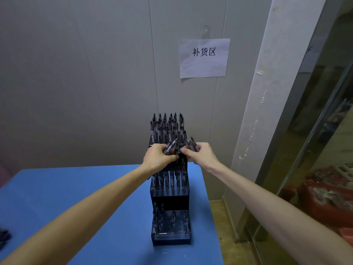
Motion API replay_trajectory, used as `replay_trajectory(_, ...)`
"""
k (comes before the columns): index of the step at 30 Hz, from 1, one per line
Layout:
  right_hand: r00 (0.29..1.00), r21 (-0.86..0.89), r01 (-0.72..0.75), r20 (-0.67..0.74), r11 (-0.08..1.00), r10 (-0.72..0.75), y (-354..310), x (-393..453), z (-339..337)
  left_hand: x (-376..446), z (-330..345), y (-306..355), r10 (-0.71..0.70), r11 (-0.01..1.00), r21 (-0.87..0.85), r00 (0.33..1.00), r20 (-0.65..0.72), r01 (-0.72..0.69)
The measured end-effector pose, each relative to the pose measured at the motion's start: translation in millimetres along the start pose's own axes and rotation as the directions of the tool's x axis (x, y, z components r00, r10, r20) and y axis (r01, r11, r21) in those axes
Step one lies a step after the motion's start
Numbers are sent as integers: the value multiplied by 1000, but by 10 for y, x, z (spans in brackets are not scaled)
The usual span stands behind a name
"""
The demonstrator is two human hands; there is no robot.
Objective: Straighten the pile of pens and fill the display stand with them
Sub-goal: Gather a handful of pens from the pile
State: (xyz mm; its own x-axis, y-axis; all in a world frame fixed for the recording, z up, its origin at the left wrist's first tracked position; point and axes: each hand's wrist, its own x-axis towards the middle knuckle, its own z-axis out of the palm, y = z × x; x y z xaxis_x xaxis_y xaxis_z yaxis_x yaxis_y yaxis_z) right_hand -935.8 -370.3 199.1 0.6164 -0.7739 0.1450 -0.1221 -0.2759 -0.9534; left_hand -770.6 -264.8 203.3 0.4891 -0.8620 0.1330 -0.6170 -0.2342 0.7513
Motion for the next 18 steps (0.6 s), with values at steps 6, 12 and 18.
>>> replay_trajectory(6, 997, -40, 24, 81, 999, -21, -162, 118, 35, 38, -9, 0, 34, 999, 9, 999, 27, -34)
replay_trajectory(12, 998, -109, 42, 43, 993, -38, -193, 165, 33, 7, -137, -44, 22, 999, -28, 999, -30, -22)
replay_trajectory(18, 994, -361, 105, 26, 927, -102, -133, 185, 92, -24, -379, -181, -56, 985, -169, 986, -156, 29)
